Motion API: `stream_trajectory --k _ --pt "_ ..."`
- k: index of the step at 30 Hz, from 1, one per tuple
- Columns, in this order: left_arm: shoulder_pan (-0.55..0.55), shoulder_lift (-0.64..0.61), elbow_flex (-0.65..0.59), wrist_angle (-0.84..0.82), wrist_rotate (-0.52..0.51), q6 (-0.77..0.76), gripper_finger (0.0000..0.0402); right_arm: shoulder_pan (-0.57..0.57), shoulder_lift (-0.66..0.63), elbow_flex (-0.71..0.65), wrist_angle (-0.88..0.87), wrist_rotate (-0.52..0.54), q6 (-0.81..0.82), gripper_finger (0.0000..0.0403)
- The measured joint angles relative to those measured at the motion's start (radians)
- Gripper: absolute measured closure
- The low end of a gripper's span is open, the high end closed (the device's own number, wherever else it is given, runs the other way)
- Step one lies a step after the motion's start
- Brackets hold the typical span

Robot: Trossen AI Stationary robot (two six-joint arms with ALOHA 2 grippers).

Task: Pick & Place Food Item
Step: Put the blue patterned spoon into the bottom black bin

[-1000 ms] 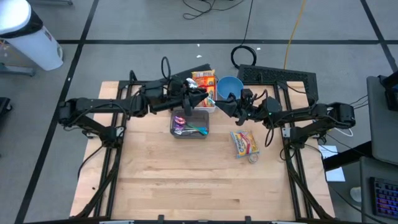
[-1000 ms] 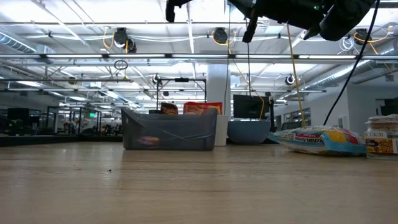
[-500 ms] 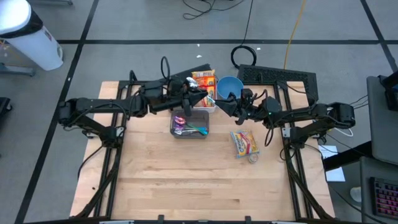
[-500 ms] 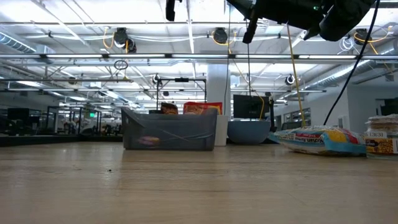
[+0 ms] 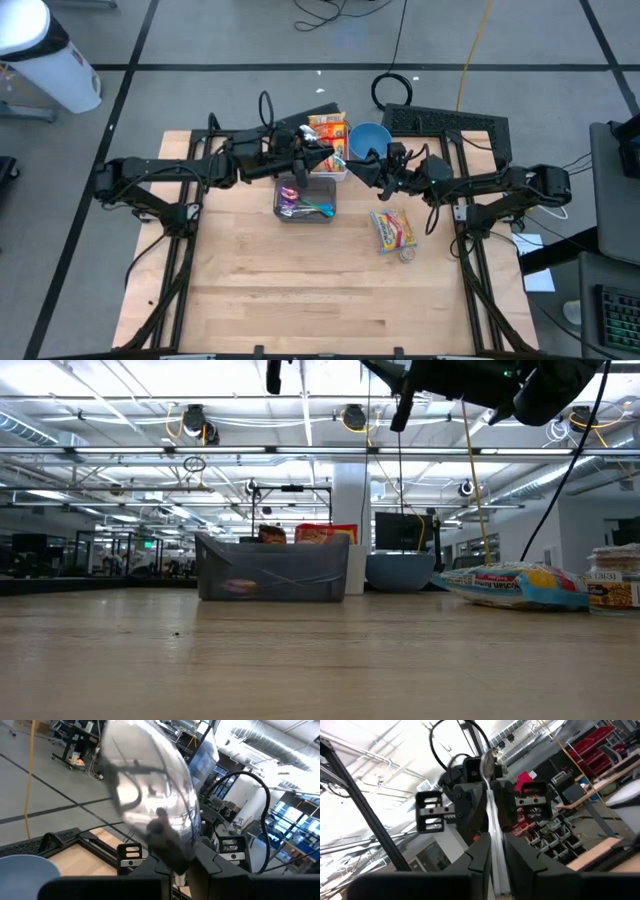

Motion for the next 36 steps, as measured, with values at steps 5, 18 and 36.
stream_trajectory --k 5,18,36 --pt "0.001 0.000 0.000 -0.007 0.010 0.004 0.0377 -0.003 0.000 0.001 -0.043 -0.008 0.007 0.0327" --pt "0.001 0.001 0.000 -0.108 0.098 -0.026 0.0377 -0.161 -0.029 0.081 -0.251 -0.390 0.024 0.0199" --pt "0.001 0.001 0.000 -0.161 0.112 -0.035 0.0377 -0.182 -0.013 0.347 -0.803 -0.576 -0.259 0.0210"
